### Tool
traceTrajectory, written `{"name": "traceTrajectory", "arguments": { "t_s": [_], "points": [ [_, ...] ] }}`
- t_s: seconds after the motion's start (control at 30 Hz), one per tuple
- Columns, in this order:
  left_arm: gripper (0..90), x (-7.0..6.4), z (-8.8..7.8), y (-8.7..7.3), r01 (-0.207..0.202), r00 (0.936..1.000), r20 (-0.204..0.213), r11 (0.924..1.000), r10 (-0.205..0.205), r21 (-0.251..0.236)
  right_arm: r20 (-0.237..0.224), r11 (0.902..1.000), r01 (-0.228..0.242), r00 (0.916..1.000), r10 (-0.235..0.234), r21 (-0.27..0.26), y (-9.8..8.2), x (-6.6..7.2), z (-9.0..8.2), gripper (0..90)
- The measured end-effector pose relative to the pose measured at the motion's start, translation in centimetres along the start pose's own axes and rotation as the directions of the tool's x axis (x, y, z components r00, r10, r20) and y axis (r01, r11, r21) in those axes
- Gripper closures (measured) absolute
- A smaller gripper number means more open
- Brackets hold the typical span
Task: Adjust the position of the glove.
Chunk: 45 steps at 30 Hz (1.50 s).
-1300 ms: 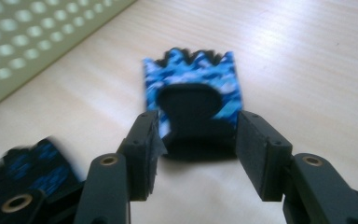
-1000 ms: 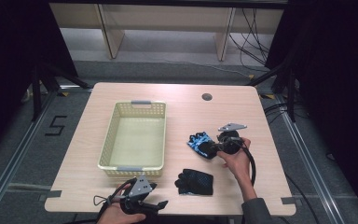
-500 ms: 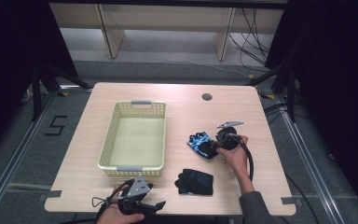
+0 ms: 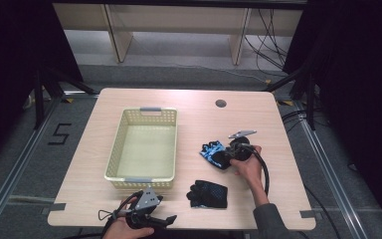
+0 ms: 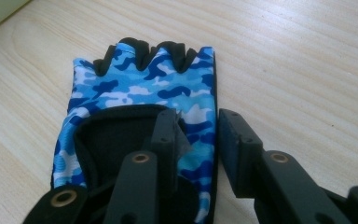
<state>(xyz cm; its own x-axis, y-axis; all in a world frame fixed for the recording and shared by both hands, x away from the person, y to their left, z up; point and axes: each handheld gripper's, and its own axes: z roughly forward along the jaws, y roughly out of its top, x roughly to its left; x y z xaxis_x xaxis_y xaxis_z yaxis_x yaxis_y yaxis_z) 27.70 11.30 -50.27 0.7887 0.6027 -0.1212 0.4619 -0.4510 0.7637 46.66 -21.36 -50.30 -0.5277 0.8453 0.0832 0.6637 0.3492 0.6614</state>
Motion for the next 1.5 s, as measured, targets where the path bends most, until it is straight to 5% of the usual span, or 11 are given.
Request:
{"name": "traceTrajectory", "arguments": {
  "t_s": [0.03,0.2,0.3,0.4,0.5,0.6,0.63,1.07,1.13,1.47,1.5],
  "points": [
    [22.1,-0.1,0.1,0.0,0.009,1.0000,-0.003,1.0000,-0.009,-0.002,-0.002,0.9994,0.009,1.0000,-0.009,0.033,0.1,0.0,-0.3,73.3],
    [22.3,-0.1,0.3,0.1,0.013,0.9999,0.005,0.9999,-0.013,-0.001,0.014,0.9998,0.017,0.9998,-0.017,0.010,0.0,0.3,-0.2,84.4],
    [22.5,-0.1,0.3,0.1,0.016,0.9998,0.009,0.9999,-0.016,0.000,0.018,0.9971,0.074,0.9971,-0.075,0.014,0.0,0.0,-0.3,88.4],
    [22.5,-0.1,0.5,0.2,0.015,0.9998,0.016,0.9999,-0.015,-0.001,0.036,0.9940,0.104,0.9940,-0.103,-0.034,-0.1,-0.1,0.1,88.7],
    [22.7,0.0,0.4,0.3,0.000,0.9996,0.030,0.9996,0.000,0.029,0.020,0.9960,0.089,0.9958,-0.089,0.005,-0.2,-0.2,-0.5,88.8],
    [22.6,-0.1,0.7,0.1,0.026,0.9995,0.019,0.9994,-0.027,0.020,0.024,0.9954,0.094,0.9953,-0.094,-0.017,-0.2,-0.3,-0.9,88.8],
    [22.7,0.0,0.7,0.1,0.015,0.9997,0.016,0.9995,-0.015,0.027,0.012,0.9976,0.065,0.9979,-0.064,-0.023,0.0,-0.2,-1.5,88.8],
    [22.6,0.0,0.6,0.3,0.000,0.9997,0.025,0.9999,-0.001,0.016,-0.010,0.9941,0.083,0.9964,-0.084,-0.070,0.4,0.1,-3.3,88.8],
    [22.6,0.1,0.6,0.2,0.002,0.9997,0.023,0.9998,-0.002,0.018,-0.011,0.9874,0.121,0.9924,-0.123,-0.102,0.5,0.1,-3.3,88.9],
    [22.6,0.0,0.7,0.2,0.025,0.9996,0.015,0.9996,-0.025,0.014,-0.041,0.9817,0.140,0.9883,-0.147,-0.129,1.2,1.0,-5.1,88.9],
    [22.6,0.1,0.6,0.2,-0.002,0.9998,0.018,0.9999,0.002,0.017,-0.047,0.9816,0.138,0.9882,-0.146,-0.132,1.2,1.1,-5.4,88.9]
  ]
}}
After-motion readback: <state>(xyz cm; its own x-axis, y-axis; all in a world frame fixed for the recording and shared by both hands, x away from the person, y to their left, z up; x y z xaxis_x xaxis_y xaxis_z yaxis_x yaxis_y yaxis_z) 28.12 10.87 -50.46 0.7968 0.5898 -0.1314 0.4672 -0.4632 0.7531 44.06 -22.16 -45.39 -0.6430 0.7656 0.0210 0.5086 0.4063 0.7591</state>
